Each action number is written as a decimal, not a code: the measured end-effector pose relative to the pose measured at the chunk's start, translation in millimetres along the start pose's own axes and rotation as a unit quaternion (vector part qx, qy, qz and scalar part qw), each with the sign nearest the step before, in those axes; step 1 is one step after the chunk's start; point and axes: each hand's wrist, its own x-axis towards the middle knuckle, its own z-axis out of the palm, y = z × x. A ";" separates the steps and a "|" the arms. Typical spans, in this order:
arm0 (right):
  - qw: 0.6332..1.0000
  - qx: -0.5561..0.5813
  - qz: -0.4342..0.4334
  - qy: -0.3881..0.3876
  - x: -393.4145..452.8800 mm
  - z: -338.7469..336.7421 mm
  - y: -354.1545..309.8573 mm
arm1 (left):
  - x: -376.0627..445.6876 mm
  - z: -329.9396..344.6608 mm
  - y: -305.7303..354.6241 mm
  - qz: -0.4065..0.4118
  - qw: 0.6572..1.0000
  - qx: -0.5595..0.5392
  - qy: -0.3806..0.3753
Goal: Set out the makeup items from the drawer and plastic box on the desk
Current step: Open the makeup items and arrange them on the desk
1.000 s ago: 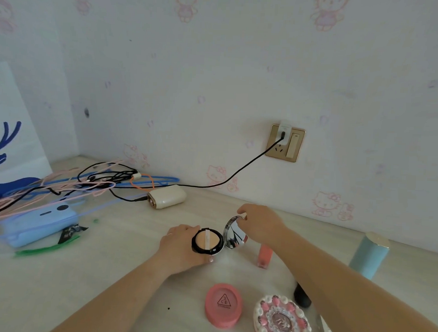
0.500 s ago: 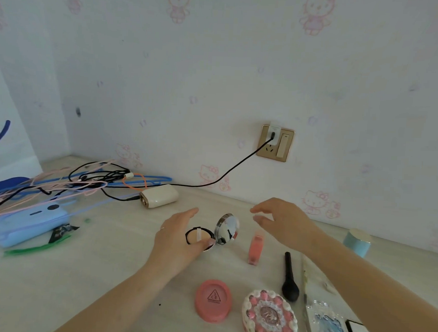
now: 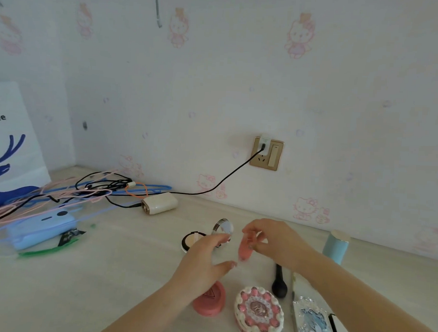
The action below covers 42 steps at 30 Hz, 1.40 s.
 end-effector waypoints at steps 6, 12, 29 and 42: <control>0.994 0.093 -0.063 0.017 -35.2 -33.5 -20.7 | -9.6 -5.5 27.7 0.062 0.998 -0.016 -0.003; 0.995 0.080 -0.056 0.020 -48.1 -57.4 -32.6 | -16.8 -12.9 55.6 0.130 0.989 -0.040 0.058; 0.958 -0.261 -0.118 -0.016 -54.6 -68.7 -50.3 | -18.2 -23.8 61.2 0.198 0.972 0.100 0.079; 0.979 -0.184 -0.029 -0.086 -56.0 -71.3 -59.8 | -20.5 -24.3 59.4 0.213 0.956 0.174 0.098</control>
